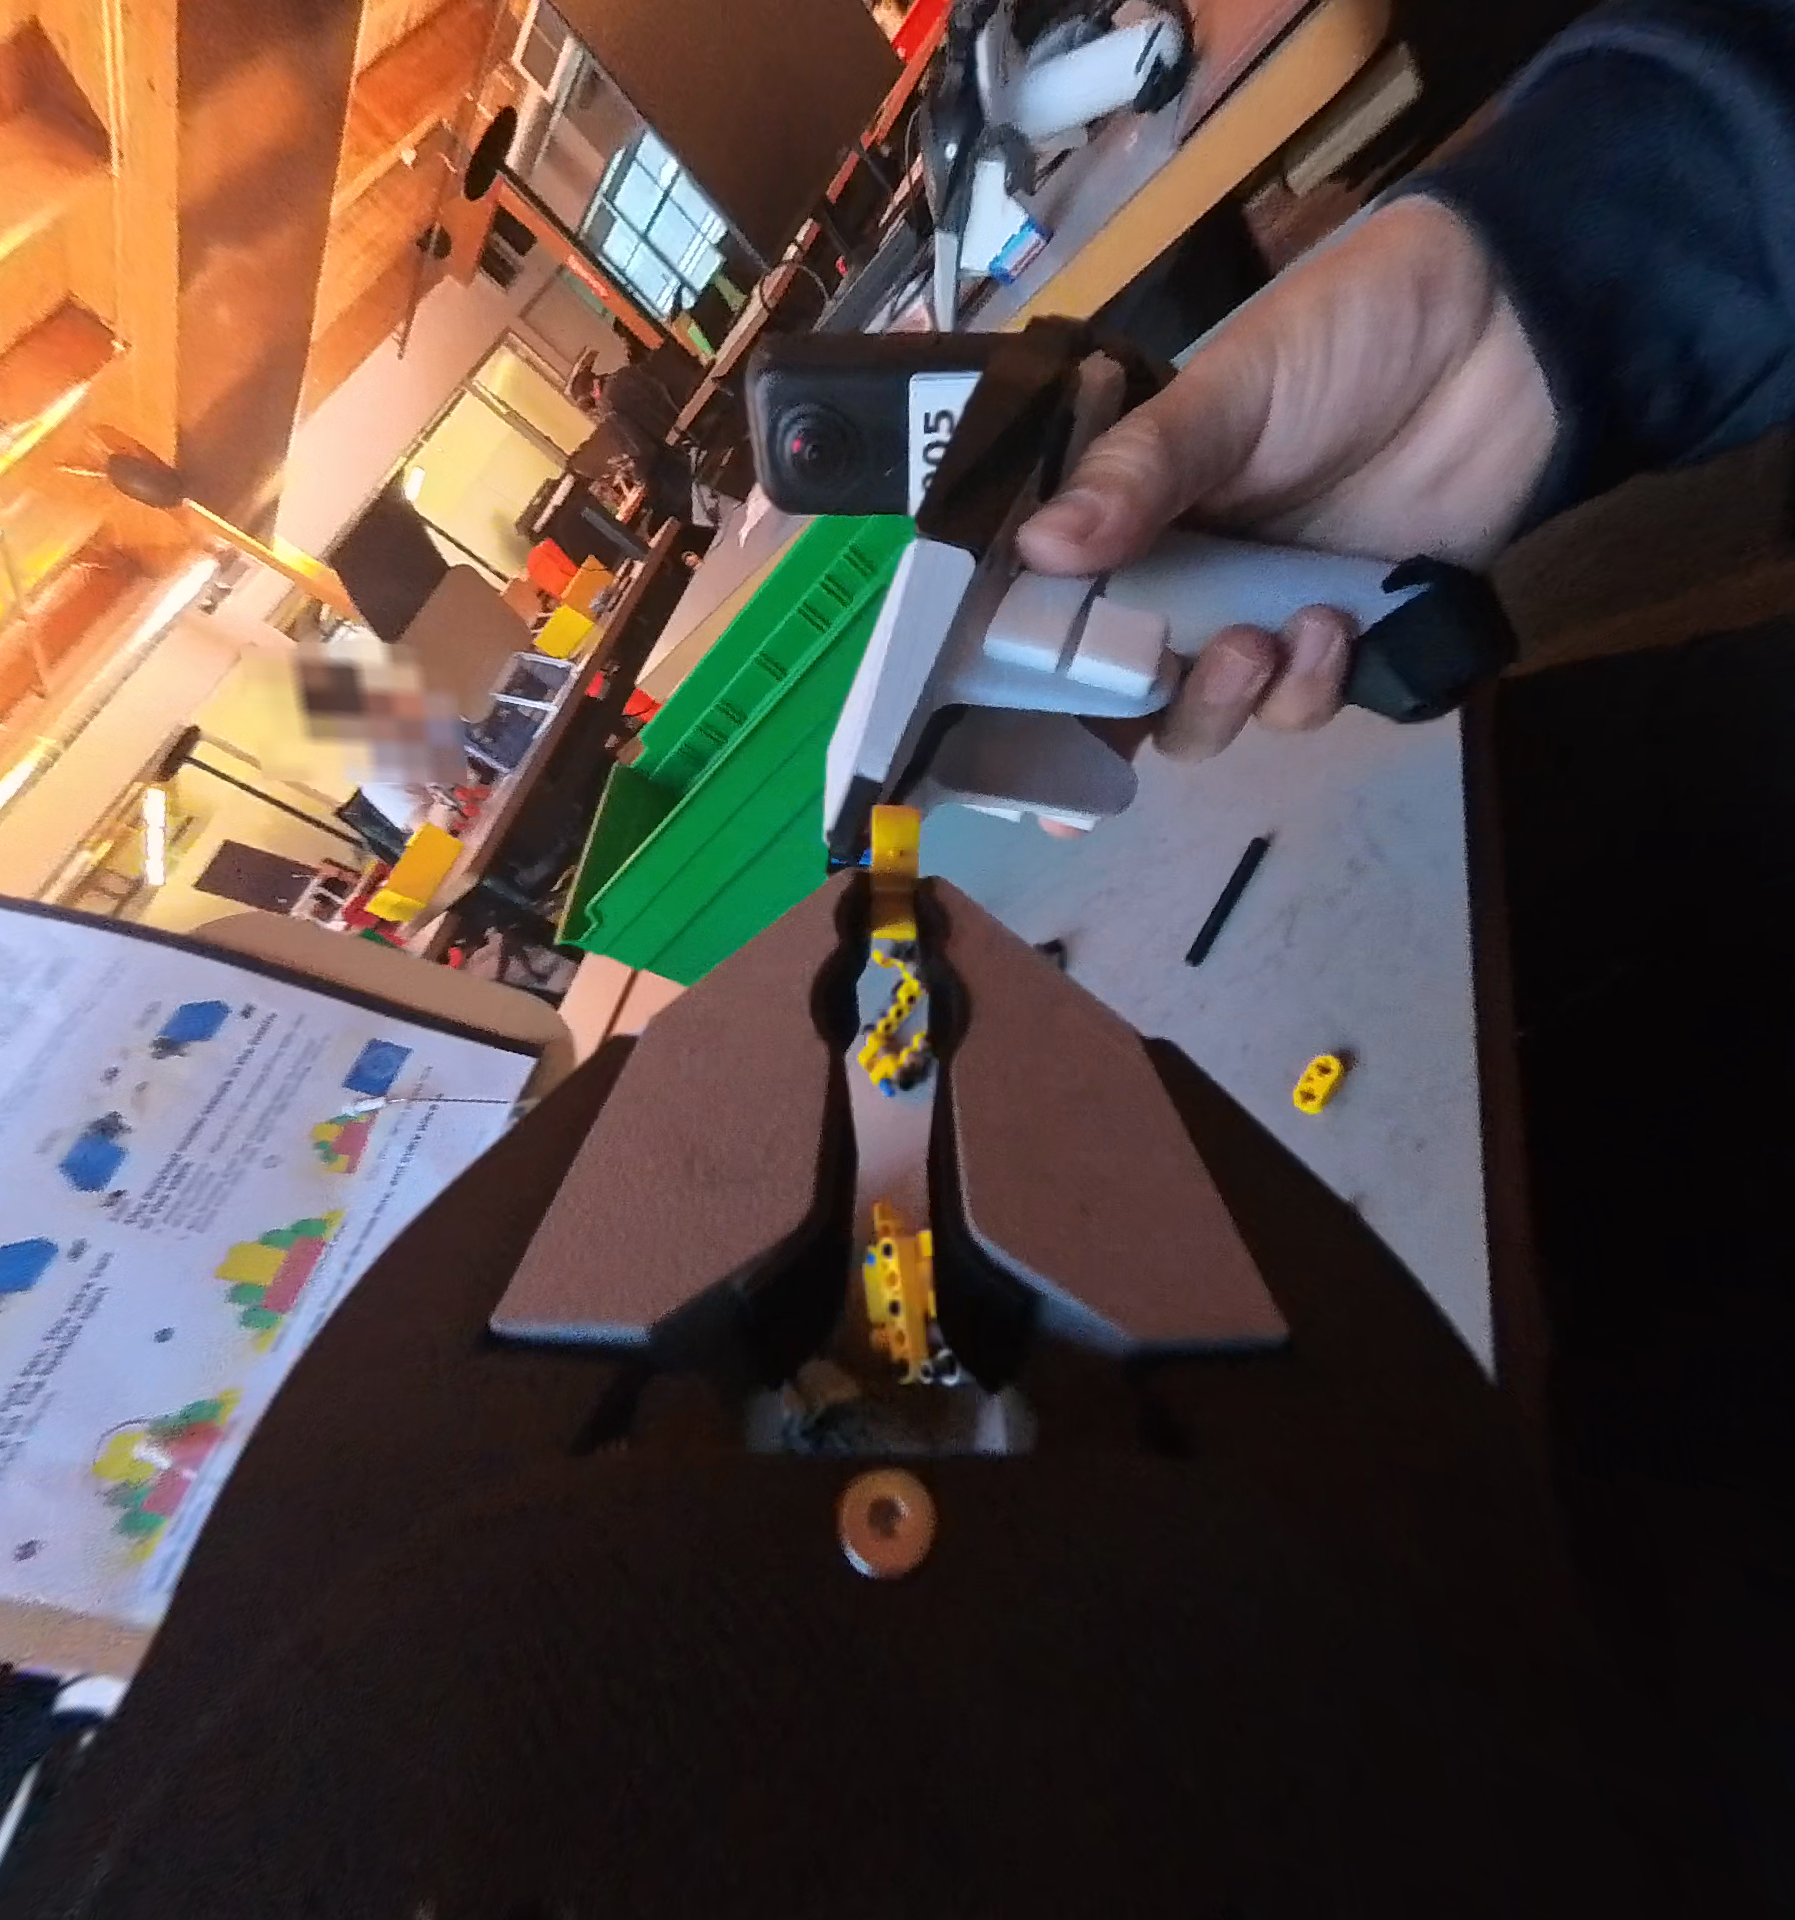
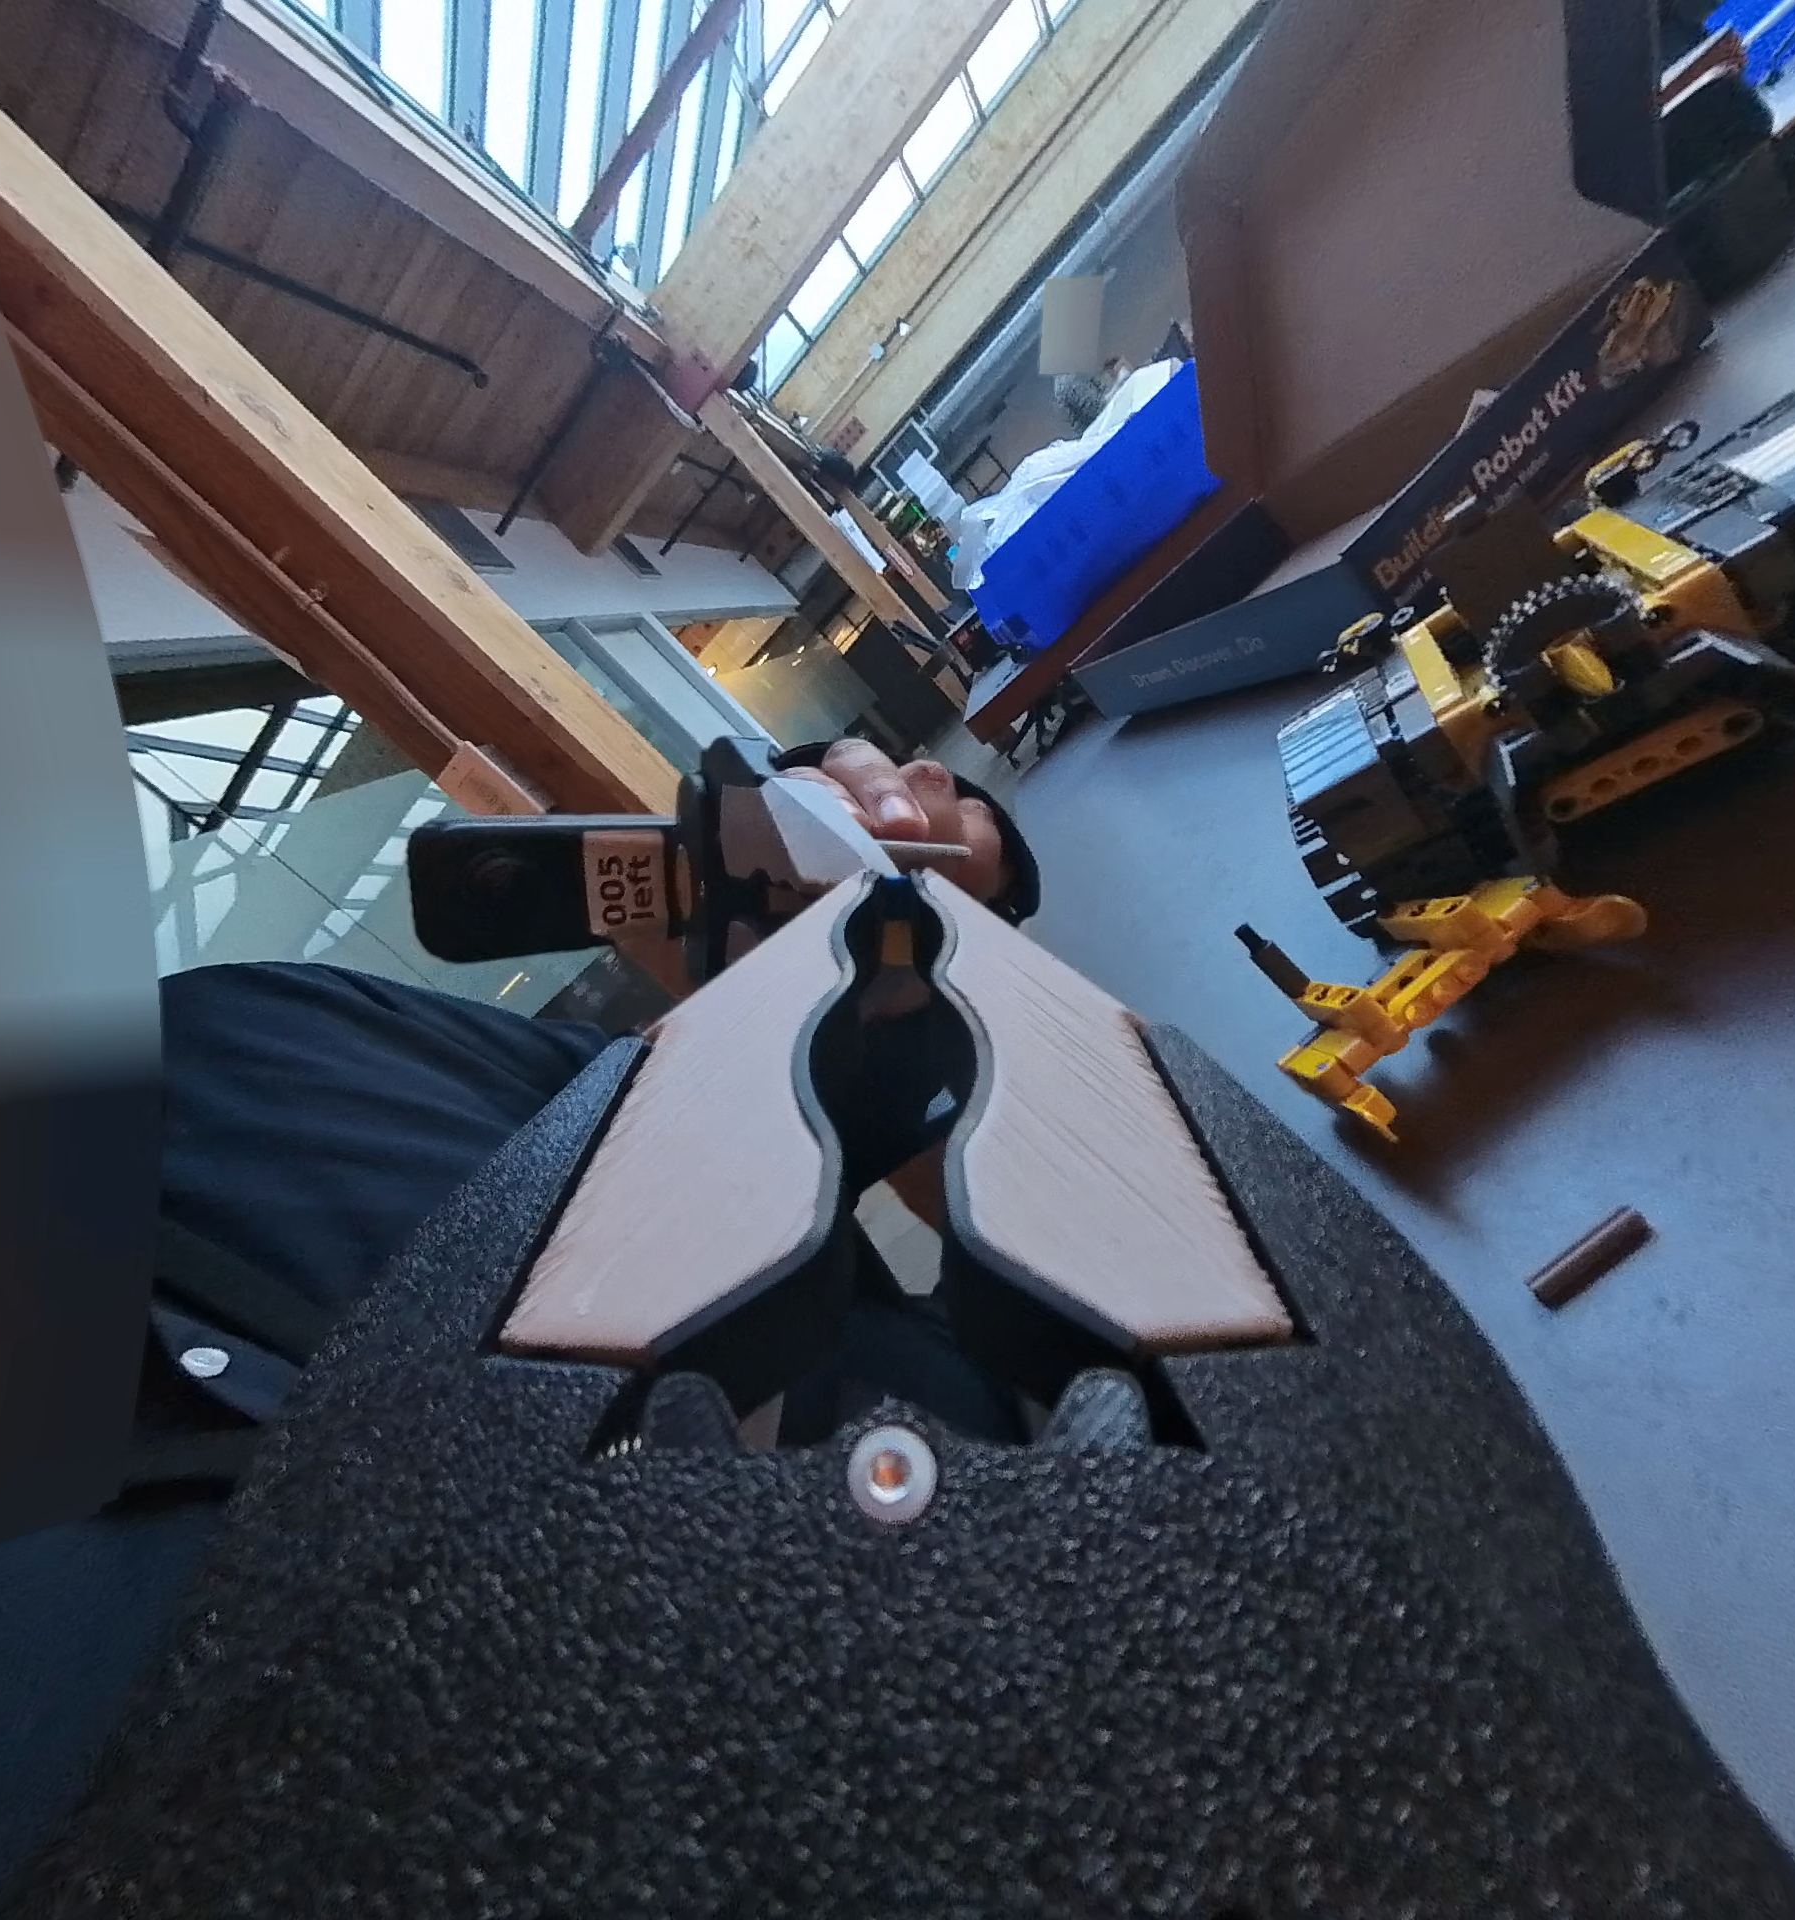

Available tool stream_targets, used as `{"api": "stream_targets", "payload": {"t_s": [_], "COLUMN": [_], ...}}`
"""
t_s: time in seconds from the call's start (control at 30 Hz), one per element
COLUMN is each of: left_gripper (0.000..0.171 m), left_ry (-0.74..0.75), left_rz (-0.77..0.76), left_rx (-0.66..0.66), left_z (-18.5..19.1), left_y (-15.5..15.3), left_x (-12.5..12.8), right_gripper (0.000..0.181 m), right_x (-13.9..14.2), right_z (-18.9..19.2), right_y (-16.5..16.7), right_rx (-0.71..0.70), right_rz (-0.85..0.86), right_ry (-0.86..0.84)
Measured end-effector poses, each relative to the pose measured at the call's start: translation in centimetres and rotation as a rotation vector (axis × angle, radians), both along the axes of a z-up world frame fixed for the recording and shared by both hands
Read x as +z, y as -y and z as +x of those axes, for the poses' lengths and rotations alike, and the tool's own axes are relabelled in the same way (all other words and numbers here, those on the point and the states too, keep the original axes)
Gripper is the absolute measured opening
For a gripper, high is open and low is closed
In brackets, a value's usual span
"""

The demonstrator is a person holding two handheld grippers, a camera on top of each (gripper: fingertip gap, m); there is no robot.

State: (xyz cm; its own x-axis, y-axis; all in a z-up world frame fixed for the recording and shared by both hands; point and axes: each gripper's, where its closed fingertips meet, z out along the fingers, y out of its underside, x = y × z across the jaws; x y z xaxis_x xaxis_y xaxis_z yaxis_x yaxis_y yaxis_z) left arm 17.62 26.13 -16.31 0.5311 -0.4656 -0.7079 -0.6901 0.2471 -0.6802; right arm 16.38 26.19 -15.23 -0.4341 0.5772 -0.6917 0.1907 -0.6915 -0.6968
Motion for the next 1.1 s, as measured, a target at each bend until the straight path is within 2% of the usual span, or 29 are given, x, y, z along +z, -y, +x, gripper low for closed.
{"api": "stream_targets", "payload": {"t_s": [0.2, 0.33, 0.47, 0.53, 0.57, 0.6, 0.63, 0.67, 0.7, 0.77, 0.83, 0.9, 1.1], "left_gripper": [0.005, 0.007, 0.005, 0.005, 0.005, 0.006, 0.006, 0.006, 0.007, 0.006, 0.005, 0.005, 0.005], "left_ry": [0.036, 0.102, 0.057, 0.078, 0.009, -0.024, -0.149, -0.255, -0.262, -0.155, 0.043, 0.164, 0.183], "left_rz": [-0.018, -0.061, -0.023, -0.062, -0.199, -0.276, -0.243, -0.168, -0.119, -0.096, -0.075, -0.066, 0.031], "left_rx": [-0.02, 0.001, 0.047, 0.061, -0.118, -0.213, -0.238, -0.18, -0.125, -0.072, -0.042, -0.002, 0.033], "left_z": [0.4, 0.5, 0.4, 0.4, 2.8, 5.8, 8.2, 9.4, 9.6, 7.6, 4.8, 2.9, 2.3], "left_y": [-0.1, -0.5, -0.8, -0.8, 1.1, 2.5, 3.2, 2.7, 1.9, 0.3, -0.6, -1.0, -1.1], "left_x": [-0.4, -0.6, -0.8, -1.0, -3.0, -5.1, -7.7, -9.5, -9.7, -7.3, -3.7, -1.6, 1.0], "right_gripper": [0.002, 0.001, 0.0, 0.0, 0.0, 0.0, 0.0, 0.0, 0.0, 0.0, 0.0, 0.0, 0.0], "right_x": [-0.5, -0.7, -0.8, -0.6, 0.2, 1.8, 3.1, 3.7, 4.3, 5.8, 6.4, 6.8, 5.2], "right_z": [0.3, 0.3, 0.2, -0.1, -0.1, 0.3, 0.6, 0.5, 0.6, 1.5, 2.4, 3.0, 2.7], "right_y": [-0.1, -0.4, -0.6, -0.8, -1.7, -3.6, -5.1, -5.7, -5.8, -5.2, -5.4, -5.5, -6.3], "right_rx": [0.02, -0.007, -0.045, -0.095, -0.157, -0.214, -0.23, -0.235, -0.255, -0.259, -0.312, -0.3, -0.256], "right_rz": [-0.005, 0.005, 0.036, 0.01, -0.054, -0.166, -0.2, -0.111, 0.024, 0.199, 0.295, 0.253, 0.028], "right_ry": [0.017, -0.003, -0.008, -0.023, -0.073, -0.151, -0.19, -0.161, -0.132, -0.117, -0.109, -0.123, -0.119]}}
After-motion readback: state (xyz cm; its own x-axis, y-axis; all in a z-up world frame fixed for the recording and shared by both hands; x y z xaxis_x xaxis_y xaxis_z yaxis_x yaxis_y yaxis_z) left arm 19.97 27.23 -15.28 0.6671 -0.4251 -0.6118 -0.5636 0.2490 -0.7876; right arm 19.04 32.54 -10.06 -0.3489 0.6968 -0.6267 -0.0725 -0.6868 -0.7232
